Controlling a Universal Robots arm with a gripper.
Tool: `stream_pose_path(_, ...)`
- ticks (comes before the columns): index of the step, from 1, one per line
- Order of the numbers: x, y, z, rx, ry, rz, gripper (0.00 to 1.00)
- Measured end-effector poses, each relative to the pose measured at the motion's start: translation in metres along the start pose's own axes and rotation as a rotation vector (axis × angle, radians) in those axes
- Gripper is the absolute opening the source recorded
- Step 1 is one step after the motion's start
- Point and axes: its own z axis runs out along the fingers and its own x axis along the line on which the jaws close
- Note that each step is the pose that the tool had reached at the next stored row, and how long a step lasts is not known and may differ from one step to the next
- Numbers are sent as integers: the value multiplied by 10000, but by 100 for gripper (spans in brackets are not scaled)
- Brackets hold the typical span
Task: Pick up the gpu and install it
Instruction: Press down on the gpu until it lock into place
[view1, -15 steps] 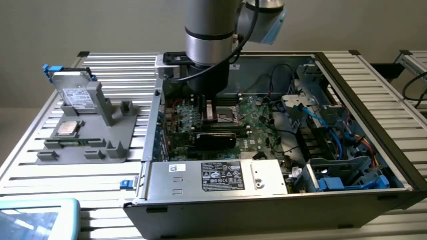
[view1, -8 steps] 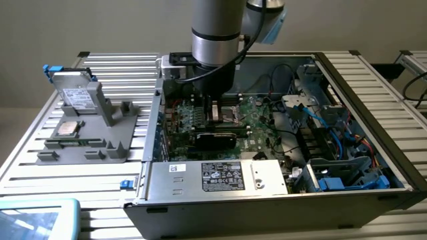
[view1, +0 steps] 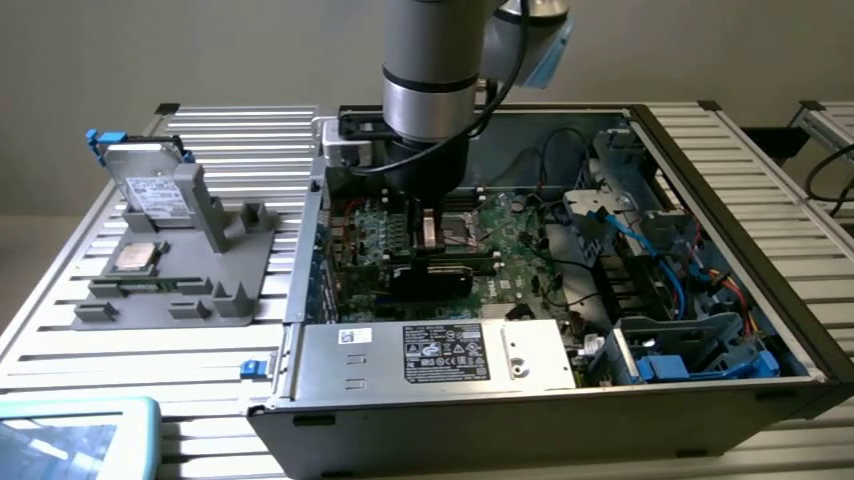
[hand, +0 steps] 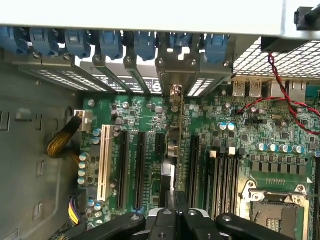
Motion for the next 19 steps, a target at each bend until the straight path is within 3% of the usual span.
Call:
stream_pose_path(5,-2,2,24,6,-6,2,11)
stream_pose_path(7,-4,4,-10,19,-37,4,11)
stream_pose_path(9,2,10,-69,6,-5,3,11)
stream_pose_path(12,3,21,-125,7,-7,3,11)
stream_pose_path(19,2,87,-161,6,-6,7,11)
